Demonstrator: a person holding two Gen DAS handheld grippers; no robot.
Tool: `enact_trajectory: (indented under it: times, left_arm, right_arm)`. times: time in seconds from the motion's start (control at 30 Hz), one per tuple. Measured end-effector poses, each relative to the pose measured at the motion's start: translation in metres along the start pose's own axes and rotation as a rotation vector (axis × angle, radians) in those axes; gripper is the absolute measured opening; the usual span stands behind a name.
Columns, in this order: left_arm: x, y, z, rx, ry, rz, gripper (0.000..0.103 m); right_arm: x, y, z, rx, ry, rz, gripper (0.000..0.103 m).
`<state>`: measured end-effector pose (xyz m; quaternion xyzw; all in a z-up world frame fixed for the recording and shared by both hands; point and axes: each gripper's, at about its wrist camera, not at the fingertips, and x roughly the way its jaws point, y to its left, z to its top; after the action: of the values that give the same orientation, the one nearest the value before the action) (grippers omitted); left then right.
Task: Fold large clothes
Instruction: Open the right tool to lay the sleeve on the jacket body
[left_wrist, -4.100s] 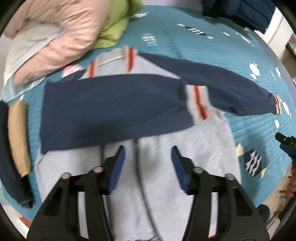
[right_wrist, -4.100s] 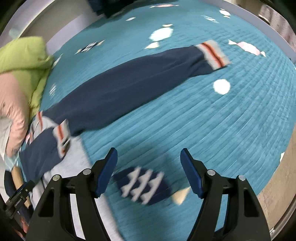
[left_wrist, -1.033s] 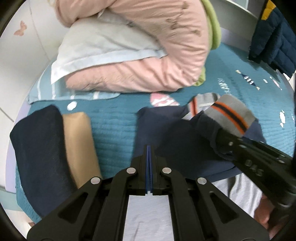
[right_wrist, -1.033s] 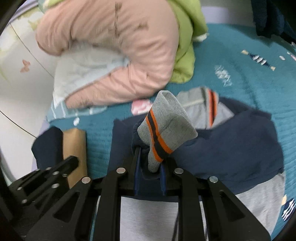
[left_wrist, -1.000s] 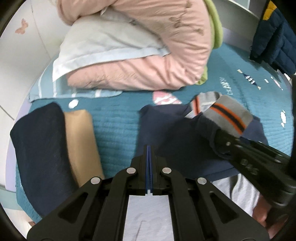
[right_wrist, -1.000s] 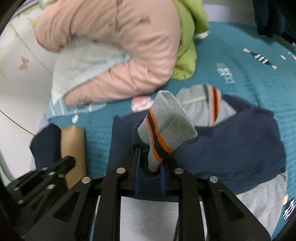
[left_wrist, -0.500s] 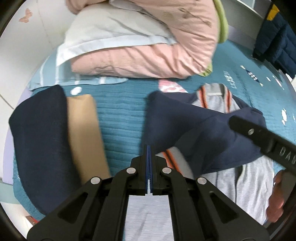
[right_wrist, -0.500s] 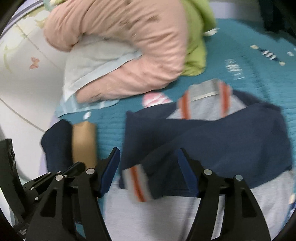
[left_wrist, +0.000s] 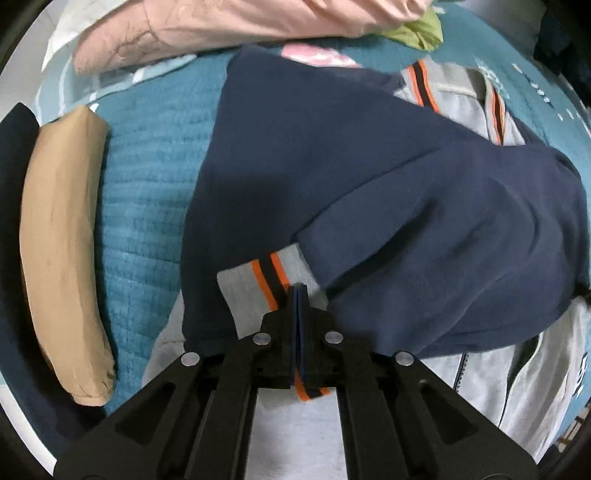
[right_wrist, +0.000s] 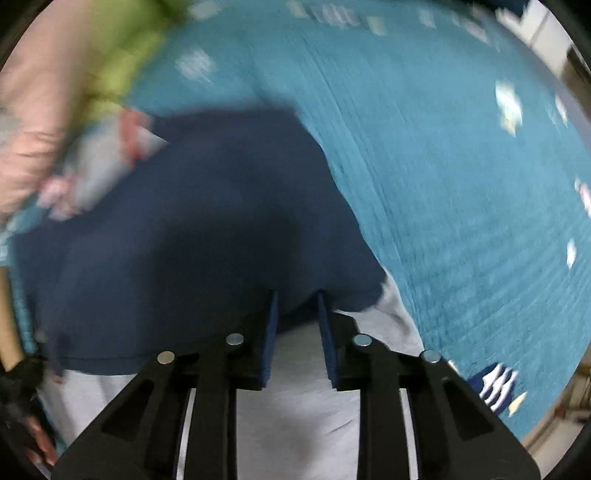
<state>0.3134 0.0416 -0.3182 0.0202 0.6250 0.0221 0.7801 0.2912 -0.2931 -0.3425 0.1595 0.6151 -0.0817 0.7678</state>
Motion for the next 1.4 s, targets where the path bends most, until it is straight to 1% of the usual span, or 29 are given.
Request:
enact_trajectory:
  times: [0.03, 0.1, 0.17, 0.2, 0.27, 0.33, 0.4, 0.5, 0.53, 0.57, 0.6, 0.63, 0.67, 0.7, 0.77, 0.8, 0.83, 0.93, 1.0, 1.03, 1.07, 1.1, 1.13, 1.17, 1.2, 1.27, 1.33, 1.4]
  left_arm:
    - [-0.004, -0.001, 0.002, 0.020, 0.003, 0.009, 0.001]
    - [-0.006, 0.001, 0.004, 0.026, 0.004, 0.009, 0.002]
    - [-0.011, 0.007, 0.009, -0.007, 0.022, -0.008, 0.002]
    - [-0.019, 0.009, 0.011, -0.019, 0.006, -0.031, 0.002]
    - [-0.033, 0.007, 0.014, 0.004, -0.036, -0.071, 0.002]
    - [-0.041, -0.001, 0.021, 0.046, -0.060, -0.071, 0.002]
    - [-0.040, -0.009, 0.030, 0.067, -0.065, -0.079, 0.002]
    - [-0.028, -0.023, 0.044, 0.073, -0.045, -0.088, 0.002]
    - [-0.021, -0.026, 0.053, 0.070, -0.035, -0.088, 0.002]
    - [-0.008, -0.029, 0.055, 0.067, -0.012, -0.072, 0.001]
    - [0.010, -0.032, 0.056, 0.059, 0.019, -0.058, 0.001]
    - [0.021, -0.031, 0.055, 0.041, 0.024, -0.063, 0.001]
    - [0.023, -0.031, 0.055, 0.023, 0.002, -0.059, 0.001]
    - [0.021, -0.035, 0.056, 0.032, -0.003, -0.035, 0.001]
    - [0.020, -0.039, 0.056, 0.050, -0.006, -0.008, 0.001]
    - [0.021, -0.038, 0.056, 0.049, -0.006, -0.011, 0.001]
    - [0.020, -0.038, 0.056, 0.050, -0.006, -0.014, 0.001]
    - [0.012, -0.042, 0.053, 0.103, -0.018, 0.003, 0.002]
    - [0.007, -0.045, 0.051, 0.140, -0.012, 0.018, 0.011]
    - [0.005, -0.044, 0.051, 0.139, -0.011, 0.021, 0.030]
    - [-0.001, -0.041, 0.051, 0.127, -0.019, 0.007, 0.047]
    - [-0.005, -0.039, 0.052, 0.117, -0.023, -0.029, 0.060]
    - [-0.013, -0.035, 0.052, 0.093, -0.035, -0.049, 0.085]
    - [-0.019, -0.031, 0.052, 0.075, -0.058, -0.040, 0.090]
    - [-0.025, -0.028, 0.052, 0.067, -0.075, -0.049, 0.090]
    - [-0.030, -0.023, 0.056, 0.063, -0.063, -0.074, 0.090]
    - [-0.035, -0.016, 0.061, 0.042, -0.062, -0.075, 0.090]
    - [-0.038, -0.007, 0.062, 0.024, -0.063, -0.081, 0.090]
  right_arm:
    - [-0.003, -0.004, -0.001, -0.003, -0.011, 0.021, 0.017]
    - [-0.007, -0.003, -0.001, -0.011, -0.005, 0.012, 0.017]
    - [-0.014, 0.000, 0.002, -0.014, 0.005, 0.000, 0.017]
    - [-0.020, 0.001, 0.006, -0.016, -0.006, 0.015, 0.019]
    - [-0.036, 0.005, 0.015, -0.029, -0.056, 0.046, 0.019]
    - [-0.045, 0.008, 0.029, -0.034, -0.090, 0.053, 0.019]
    - [-0.048, 0.014, 0.044, -0.043, -0.109, 0.055, 0.019]
    - [-0.039, 0.022, 0.065, -0.046, -0.125, 0.029, 0.019]
    - [-0.032, 0.023, 0.071, -0.047, -0.116, 0.017, 0.019]
    - [-0.022, 0.024, 0.077, -0.046, -0.094, -0.012, 0.019]
    - [-0.005, 0.021, 0.080, -0.027, -0.049, -0.045, 0.019]
    - [0.013, 0.013, 0.077, 0.017, -0.005, -0.036, 0.019]
    - [0.021, 0.010, 0.075, 0.031, -0.015, -0.020, 0.019]
    - [0.020, 0.009, 0.071, 0.022, -0.053, -0.014, 0.019]
    - [0.014, 0.015, 0.067, -0.021, -0.083, -0.046, 0.019]
    - [0.012, 0.017, 0.066, -0.046, -0.089, -0.062, 0.019]
    - [0.010, 0.017, 0.065, -0.043, -0.089, -0.062, 0.019]
    - [-0.003, 0.005, 0.064, 0.015, -0.063, 0.004, 0.021]
    - [-0.011, 0.001, 0.063, 0.018, -0.054, 0.028, 0.035]
    - [-0.019, -0.003, 0.061, 0.019, -0.069, 0.025, 0.056]
    - [-0.027, -0.008, 0.060, 0.026, -0.098, 0.019, 0.073]
    - [-0.035, -0.013, 0.058, 0.031, -0.124, 0.016, 0.076]
    - [-0.043, -0.019, 0.057, 0.040, -0.149, 0.017, 0.078]
    - [-0.048, -0.023, 0.058, 0.047, -0.147, 0.023, 0.079]
    - [-0.049, -0.027, 0.058, 0.053, -0.139, 0.029, 0.080]
    - [-0.052, -0.031, 0.056, 0.060, -0.134, 0.029, 0.080]
    - [-0.061, -0.041, 0.059, 0.065, -0.140, 0.018, 0.080]
    - [-0.063, -0.041, 0.059, 0.070, -0.135, 0.033, 0.080]
